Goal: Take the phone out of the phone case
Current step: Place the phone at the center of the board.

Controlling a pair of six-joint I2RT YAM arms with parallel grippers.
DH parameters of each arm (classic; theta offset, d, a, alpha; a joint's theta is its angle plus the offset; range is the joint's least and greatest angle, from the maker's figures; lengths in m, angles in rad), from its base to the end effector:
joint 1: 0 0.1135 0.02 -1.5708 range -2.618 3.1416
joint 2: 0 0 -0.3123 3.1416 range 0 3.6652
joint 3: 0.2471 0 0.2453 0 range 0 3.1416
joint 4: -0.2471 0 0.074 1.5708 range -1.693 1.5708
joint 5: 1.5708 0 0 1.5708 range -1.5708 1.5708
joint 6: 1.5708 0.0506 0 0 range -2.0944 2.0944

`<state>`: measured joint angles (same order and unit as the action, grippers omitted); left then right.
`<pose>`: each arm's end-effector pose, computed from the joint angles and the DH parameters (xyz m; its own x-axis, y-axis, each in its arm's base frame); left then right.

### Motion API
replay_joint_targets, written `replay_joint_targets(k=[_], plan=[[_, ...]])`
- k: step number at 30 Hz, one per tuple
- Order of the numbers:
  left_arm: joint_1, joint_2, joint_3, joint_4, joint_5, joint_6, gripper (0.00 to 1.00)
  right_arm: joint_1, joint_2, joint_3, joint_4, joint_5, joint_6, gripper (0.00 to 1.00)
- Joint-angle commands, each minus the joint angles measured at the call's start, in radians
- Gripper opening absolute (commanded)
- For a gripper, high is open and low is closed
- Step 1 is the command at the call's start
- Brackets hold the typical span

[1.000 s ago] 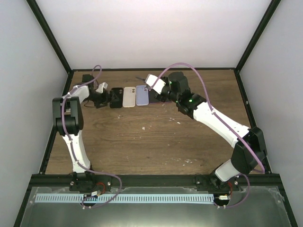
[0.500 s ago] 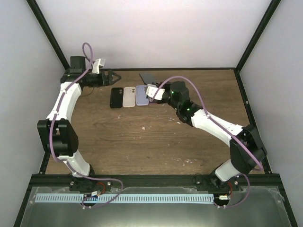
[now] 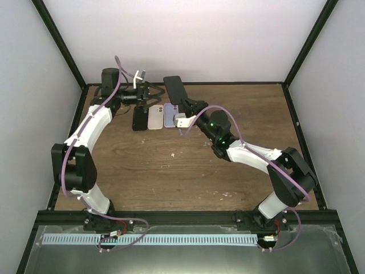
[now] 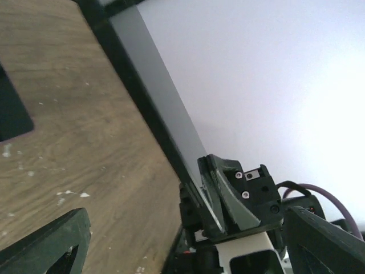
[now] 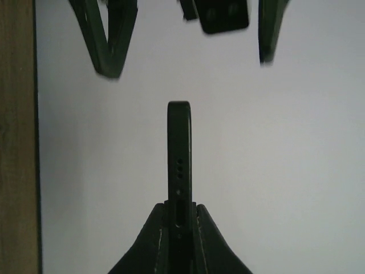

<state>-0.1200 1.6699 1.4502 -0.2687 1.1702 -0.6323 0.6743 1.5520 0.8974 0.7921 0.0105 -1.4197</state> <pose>0.3706 -0.0916 0.3870 -0.8805 -0.1260 -0.4570 0.4136 0.2670 -0.8704 0.2837 0.2261 0.3456 0.6253 -0.7657 -0.1505 0.0131 0.2032 -0.9791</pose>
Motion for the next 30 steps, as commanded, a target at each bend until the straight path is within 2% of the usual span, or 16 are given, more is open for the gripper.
replay_joint_targets(k=[1, 4, 8, 15, 21, 25, 30], plan=[[-0.038, 0.022, -0.025, 0.230, 0.073, -0.237, 0.90, 0.032, -0.001, 0.008, 0.191, -0.024, -0.086, 0.01], [-0.051, 0.036, -0.048, 0.314, 0.078, -0.322, 0.81, 0.052, 0.003, -0.007, 0.216, -0.024, -0.114, 0.01], [-0.058, 0.052, -0.092, 0.425, 0.078, -0.429, 0.63, 0.073, 0.015, -0.029, 0.276, -0.015, -0.142, 0.01], [-0.058, 0.074, -0.089, 0.449, 0.068, -0.452, 0.33, 0.090, 0.019, -0.060, 0.343, -0.007, -0.160, 0.01], [-0.058, 0.079, -0.080, 0.484, 0.078, -0.456, 0.19, 0.090, 0.016, -0.074, 0.341, 0.002, -0.139, 0.07], [-0.058, 0.083, -0.064, 0.491, 0.080, -0.446, 0.11, 0.090, 0.013, -0.084, 0.323, 0.008, -0.120, 0.20], [-0.055, 0.089, -0.013, 0.463, 0.073, -0.393, 0.01, 0.080, 0.001, -0.111, 0.300, 0.005, -0.090, 0.42]])
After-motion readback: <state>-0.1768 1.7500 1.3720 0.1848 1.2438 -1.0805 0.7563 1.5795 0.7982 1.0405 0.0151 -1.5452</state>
